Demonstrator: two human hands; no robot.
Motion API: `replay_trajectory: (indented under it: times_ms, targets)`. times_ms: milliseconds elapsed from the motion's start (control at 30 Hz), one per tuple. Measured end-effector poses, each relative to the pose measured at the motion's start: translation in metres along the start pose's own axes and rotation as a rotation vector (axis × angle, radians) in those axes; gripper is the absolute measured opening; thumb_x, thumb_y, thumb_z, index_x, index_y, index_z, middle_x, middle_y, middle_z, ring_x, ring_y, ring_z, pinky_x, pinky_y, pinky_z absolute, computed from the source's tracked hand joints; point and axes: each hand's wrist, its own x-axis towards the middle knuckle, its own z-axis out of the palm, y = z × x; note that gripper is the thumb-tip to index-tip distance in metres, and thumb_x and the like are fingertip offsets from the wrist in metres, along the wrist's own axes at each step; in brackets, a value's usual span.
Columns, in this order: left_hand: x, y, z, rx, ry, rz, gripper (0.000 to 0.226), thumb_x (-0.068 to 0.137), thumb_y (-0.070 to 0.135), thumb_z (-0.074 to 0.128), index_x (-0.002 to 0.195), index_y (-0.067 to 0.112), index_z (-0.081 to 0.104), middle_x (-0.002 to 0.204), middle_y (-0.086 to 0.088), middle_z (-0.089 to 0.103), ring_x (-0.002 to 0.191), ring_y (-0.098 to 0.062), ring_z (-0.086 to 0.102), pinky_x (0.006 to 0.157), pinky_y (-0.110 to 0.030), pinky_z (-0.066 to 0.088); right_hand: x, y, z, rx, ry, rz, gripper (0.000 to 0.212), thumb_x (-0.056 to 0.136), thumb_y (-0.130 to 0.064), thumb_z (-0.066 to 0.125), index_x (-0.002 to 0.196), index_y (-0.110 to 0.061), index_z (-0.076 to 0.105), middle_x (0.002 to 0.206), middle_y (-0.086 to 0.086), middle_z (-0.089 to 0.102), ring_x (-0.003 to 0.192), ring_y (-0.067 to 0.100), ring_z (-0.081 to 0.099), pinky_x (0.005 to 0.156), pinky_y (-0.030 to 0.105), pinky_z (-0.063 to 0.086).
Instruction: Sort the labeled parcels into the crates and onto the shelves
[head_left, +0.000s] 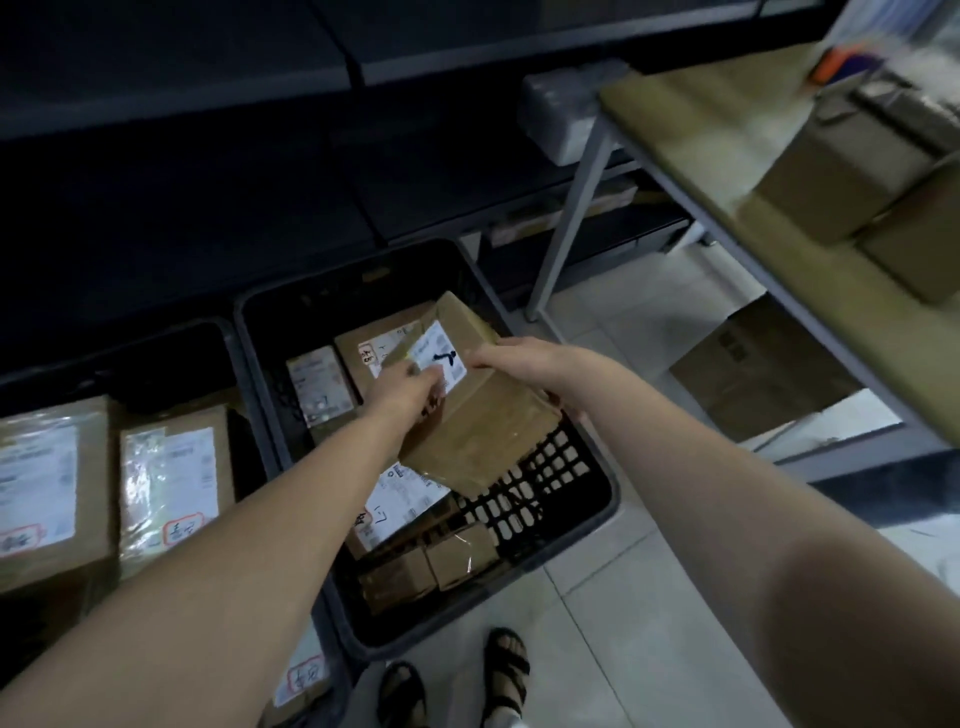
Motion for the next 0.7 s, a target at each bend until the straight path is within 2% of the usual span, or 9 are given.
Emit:
replay_trajectory:
  times_ms: [33, 100, 133, 200, 267, 400, 467, 567, 700]
  targets:
    - [-0.004, -0.001, 0.003, 0.006, -0.025, -0.006, 0.022, 0.091, 0.038, 0.057, 0.078, 0.021, 0.054, 0.101, -0.013, 0.061, 0.098, -0.031, 0.060, 0.092, -0.042, 0.047, -0.009, 0.002, -0.002, 0.004, -0.032, 0.004, 0.065, 0.090, -0.060, 0.050, 0.139, -0.019, 0.043, 0.123, 0.001, 0.055, 0.102, 0.020, 0.057, 0.069, 0.022, 0.048]
    - [-0.010, -0.001, 0.011, 0.008, -0.091, -0.048, 0.029, 0.088, 0.043, 0.059, 0.092, 0.014, 0.063, 0.098, -0.013, 0.063, 0.097, -0.031, 0.062, 0.091, -0.041, 0.048, -0.016, 0.010, -0.008, -0.018, -0.041, -0.011, 0.084, 0.084, -0.068, 0.053, 0.149, -0.020, 0.030, 0.146, 0.002, 0.041, 0.128, 0.025, 0.047, 0.098, 0.034, 0.043]
    - [-0.011, -0.003, 0.014, 0.000, -0.126, -0.079, 0.039, 0.087, 0.047, 0.060, 0.102, 0.012, 0.064, 0.100, -0.012, 0.063, 0.096, -0.032, 0.062, 0.091, -0.041, 0.050, -0.019, 0.013, -0.009, -0.051, -0.036, -0.022, 0.089, 0.083, -0.069, 0.053, 0.152, -0.022, 0.022, 0.152, 0.001, 0.032, 0.137, 0.026, 0.037, 0.108, 0.037, 0.035]
    - [-0.006, -0.013, 0.018, 0.019, -0.161, -0.117, 0.068, 0.074, 0.065, 0.062, 0.119, 0.013, 0.060, 0.109, -0.010, 0.063, 0.099, -0.031, 0.061, 0.090, -0.040, 0.050, -0.025, 0.017, -0.006, -0.151, 0.007, -0.029, 0.095, 0.079, -0.073, 0.054, 0.153, -0.027, 0.019, 0.157, 0.001, 0.026, 0.141, 0.026, 0.032, 0.113, 0.040, 0.030]
    - [-0.006, -0.022, 0.018, 0.049, -0.208, -0.186, 0.086, 0.064, 0.077, 0.060, 0.125, 0.016, 0.057, 0.123, -0.010, 0.059, 0.104, -0.029, 0.061, 0.086, -0.037, 0.052, -0.027, 0.022, -0.002, -0.230, 0.036, -0.006, 0.096, 0.074, -0.079, 0.052, 0.151, -0.028, 0.027, 0.152, 0.003, 0.036, 0.134, 0.029, 0.043, 0.106, 0.044, 0.041]
    - [-0.020, -0.035, 0.028, 0.004, -0.369, -0.257, 0.047, 0.092, 0.056, 0.046, 0.105, 0.013, 0.062, 0.089, -0.009, 0.067, 0.076, -0.024, 0.063, 0.063, -0.029, 0.050, -0.026, 0.035, 0.013, -0.477, 0.105, 0.014, 0.089, 0.077, -0.084, 0.037, 0.144, -0.025, 0.041, 0.144, 0.006, 0.045, 0.126, 0.030, 0.049, 0.091, 0.038, 0.046]
    - [-0.021, -0.040, 0.036, -0.021, -0.375, -0.258, 0.048, 0.091, 0.059, 0.045, 0.097, 0.015, 0.063, 0.087, -0.009, 0.067, 0.076, -0.024, 0.064, 0.064, -0.029, 0.051, -0.023, 0.041, 0.017, -0.557, 0.144, 0.018, 0.090, 0.078, -0.086, 0.031, 0.142, -0.025, 0.044, 0.143, 0.005, 0.047, 0.128, 0.029, 0.048, 0.084, 0.037, 0.040]
    - [-0.014, -0.048, 0.041, -0.038, -0.368, -0.289, 0.056, 0.086, 0.067, 0.044, 0.100, 0.016, 0.064, 0.091, -0.011, 0.069, 0.080, -0.025, 0.065, 0.067, -0.031, 0.051, -0.021, 0.044, 0.020, -0.621, 0.174, 0.026, 0.088, 0.079, -0.086, 0.027, 0.139, -0.023, 0.047, 0.141, 0.005, 0.048, 0.126, 0.029, 0.048, 0.078, 0.036, 0.036]
    - [-0.007, -0.056, 0.035, -0.069, -0.335, -0.268, 0.053, 0.087, 0.064, 0.046, 0.095, 0.016, 0.068, 0.079, -0.007, 0.071, 0.076, -0.025, 0.066, 0.067, -0.030, 0.051, -0.021, 0.036, 0.027, -0.768, 0.241, -0.036, 0.078, 0.086, -0.078, 0.032, 0.131, -0.019, 0.054, 0.132, 0.005, 0.054, 0.118, 0.029, 0.054, 0.072, 0.034, 0.037]
